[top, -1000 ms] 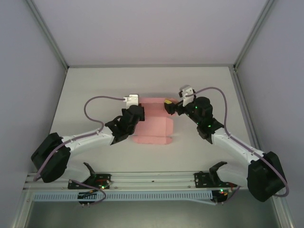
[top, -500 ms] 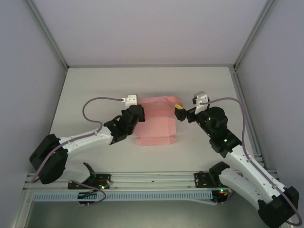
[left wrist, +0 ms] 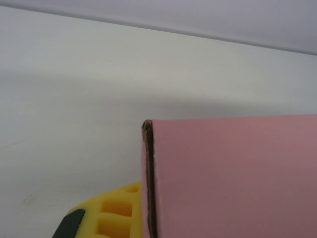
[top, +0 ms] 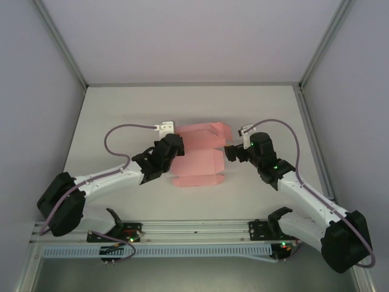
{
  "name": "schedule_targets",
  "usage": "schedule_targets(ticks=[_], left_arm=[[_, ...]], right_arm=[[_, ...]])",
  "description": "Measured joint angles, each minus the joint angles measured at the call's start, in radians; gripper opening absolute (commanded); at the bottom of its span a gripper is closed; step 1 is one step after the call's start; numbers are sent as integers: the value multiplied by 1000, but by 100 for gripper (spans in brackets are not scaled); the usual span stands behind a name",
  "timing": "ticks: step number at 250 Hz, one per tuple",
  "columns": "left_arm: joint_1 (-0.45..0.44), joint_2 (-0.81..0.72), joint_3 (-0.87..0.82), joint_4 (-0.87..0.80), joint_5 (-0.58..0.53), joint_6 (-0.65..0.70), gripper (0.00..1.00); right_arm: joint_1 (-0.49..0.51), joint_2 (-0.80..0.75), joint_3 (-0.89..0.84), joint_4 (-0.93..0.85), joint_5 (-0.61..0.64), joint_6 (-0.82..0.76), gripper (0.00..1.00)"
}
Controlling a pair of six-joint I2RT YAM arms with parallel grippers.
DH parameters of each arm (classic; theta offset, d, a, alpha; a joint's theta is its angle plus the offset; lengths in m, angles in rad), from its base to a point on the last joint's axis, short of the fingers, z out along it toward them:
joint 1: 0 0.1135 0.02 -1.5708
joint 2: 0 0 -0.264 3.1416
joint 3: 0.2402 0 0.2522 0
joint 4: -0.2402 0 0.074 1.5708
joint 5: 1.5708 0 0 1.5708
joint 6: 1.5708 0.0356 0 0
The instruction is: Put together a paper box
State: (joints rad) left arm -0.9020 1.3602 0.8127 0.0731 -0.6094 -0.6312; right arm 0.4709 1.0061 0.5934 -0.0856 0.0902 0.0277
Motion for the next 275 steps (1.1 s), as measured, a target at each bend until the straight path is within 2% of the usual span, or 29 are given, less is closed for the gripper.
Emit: schedule_targets(ticks=[57, 117, 170, 215, 242, 275], left_arm=[[0, 0, 0, -4, -4, 0, 0], [4, 0, 0, -8, -7, -1, 0], [4, 0, 0, -7, 4, -11, 0], [4, 0, 0, -7, 12, -25, 0], [6, 0, 0, -7, 18, -27, 0], [26, 0, 0, -10, 44, -27, 0]], right_arm=[[-23, 43, -8, 31, -18, 3, 100], [-26, 43, -21, 175, -82, -1, 100], [-26, 125, -2, 262, -259, -4, 100], [-23, 203, -13, 360, -376, 53, 100], [-21, 198, -29, 407, -389, 73, 100], [-19, 100, -29, 329, -384, 56, 100]])
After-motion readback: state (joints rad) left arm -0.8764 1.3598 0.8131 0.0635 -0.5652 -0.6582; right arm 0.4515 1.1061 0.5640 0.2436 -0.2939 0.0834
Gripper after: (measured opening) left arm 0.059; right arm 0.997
